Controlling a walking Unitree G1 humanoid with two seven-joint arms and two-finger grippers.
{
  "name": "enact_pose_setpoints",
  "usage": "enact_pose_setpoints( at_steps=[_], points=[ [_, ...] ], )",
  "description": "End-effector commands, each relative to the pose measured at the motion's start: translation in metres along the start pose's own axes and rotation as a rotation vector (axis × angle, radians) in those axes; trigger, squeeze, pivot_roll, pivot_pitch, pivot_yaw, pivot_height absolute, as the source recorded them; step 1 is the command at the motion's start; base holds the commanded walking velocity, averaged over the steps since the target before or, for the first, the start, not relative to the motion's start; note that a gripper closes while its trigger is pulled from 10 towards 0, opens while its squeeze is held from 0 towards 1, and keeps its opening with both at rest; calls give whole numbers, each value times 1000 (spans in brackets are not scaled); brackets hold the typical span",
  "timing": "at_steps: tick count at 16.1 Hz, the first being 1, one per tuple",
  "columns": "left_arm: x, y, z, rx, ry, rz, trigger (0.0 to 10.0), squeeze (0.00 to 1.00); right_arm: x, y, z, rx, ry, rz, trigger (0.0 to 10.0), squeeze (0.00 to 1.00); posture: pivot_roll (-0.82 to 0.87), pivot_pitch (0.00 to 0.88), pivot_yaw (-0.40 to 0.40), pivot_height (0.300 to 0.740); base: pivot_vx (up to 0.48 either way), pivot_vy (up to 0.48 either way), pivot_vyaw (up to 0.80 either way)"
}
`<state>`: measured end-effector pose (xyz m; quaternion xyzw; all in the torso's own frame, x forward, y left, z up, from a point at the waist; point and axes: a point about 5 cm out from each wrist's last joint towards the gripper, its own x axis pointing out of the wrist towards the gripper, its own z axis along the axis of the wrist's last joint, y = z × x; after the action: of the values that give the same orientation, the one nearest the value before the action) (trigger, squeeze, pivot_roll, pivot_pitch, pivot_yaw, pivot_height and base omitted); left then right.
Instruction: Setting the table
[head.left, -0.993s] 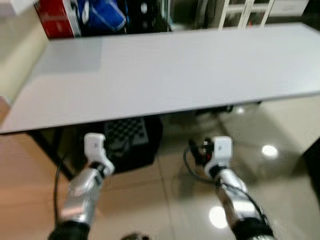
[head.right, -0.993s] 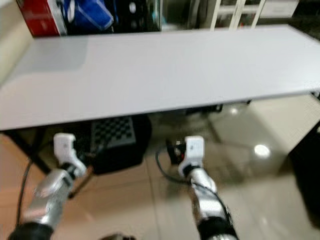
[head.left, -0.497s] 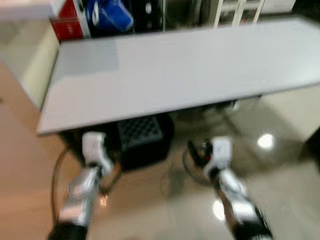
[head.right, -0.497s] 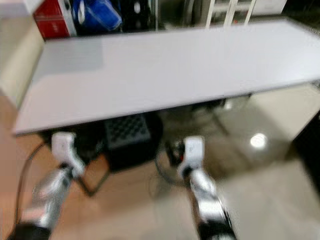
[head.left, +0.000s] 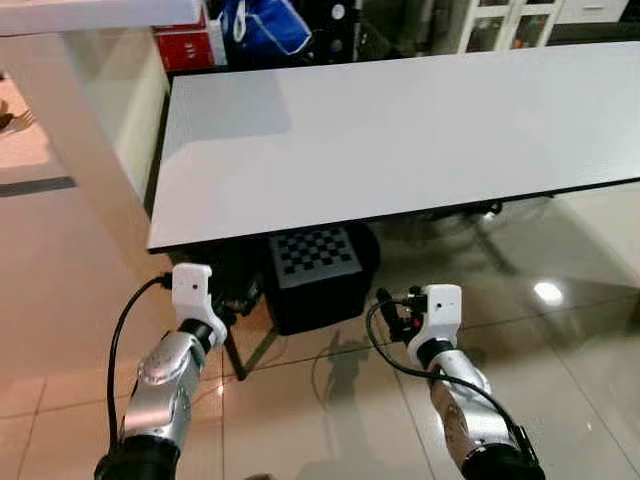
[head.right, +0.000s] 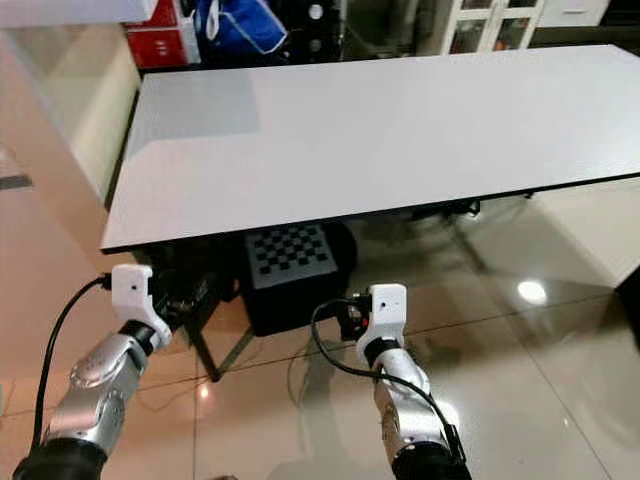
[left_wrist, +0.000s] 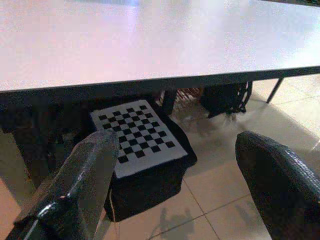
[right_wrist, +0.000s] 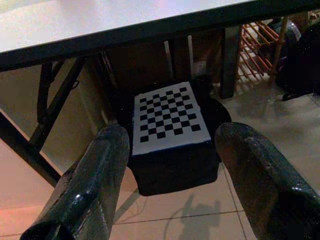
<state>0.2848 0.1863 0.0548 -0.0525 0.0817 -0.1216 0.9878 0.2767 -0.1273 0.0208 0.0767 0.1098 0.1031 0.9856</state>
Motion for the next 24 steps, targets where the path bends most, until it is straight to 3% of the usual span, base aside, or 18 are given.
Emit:
enact_pose_setpoints(
  at_steps=[1,3,10,12,14,19,24],
  points=[
    [2,-1,3,24,-4,-7,10000,0,1,-2,4,-4,-13,-8,10000,0,18,0,47,740,0,0,0],
    [3,-2,3,17,0,-9,10000,0,0,-1,2,-4,-8,-7,10000,0,17,0,47,740,0,0,0],
    [6,-4,3,17,5,0,10000,0,-3,-2,0,-6,-5,-9,10000,0,7,0,50,740,0,480,0],
    [6,-6,3,68,12,-10,10000,0,-4,-1,-1,-6,-3,-8,10000,0,7,0,50,740,0,480,0],
    [6,-6,1,12,24,-1,10000,0,-4,-1,-1,-5,-1,-5,10000,0,8,0,50,740,0,480,0],
    [6,-6,0,3,28,5,10000,0,-5,0,-1,-7,0,-2,10000,0,9,0,48,740,0,480,0],
    [5,-4,-1,52,40,29,10000,0,-6,2,-3,-12,6,5,10000,0,9,0,48,740,0,287,0]
  ],
)
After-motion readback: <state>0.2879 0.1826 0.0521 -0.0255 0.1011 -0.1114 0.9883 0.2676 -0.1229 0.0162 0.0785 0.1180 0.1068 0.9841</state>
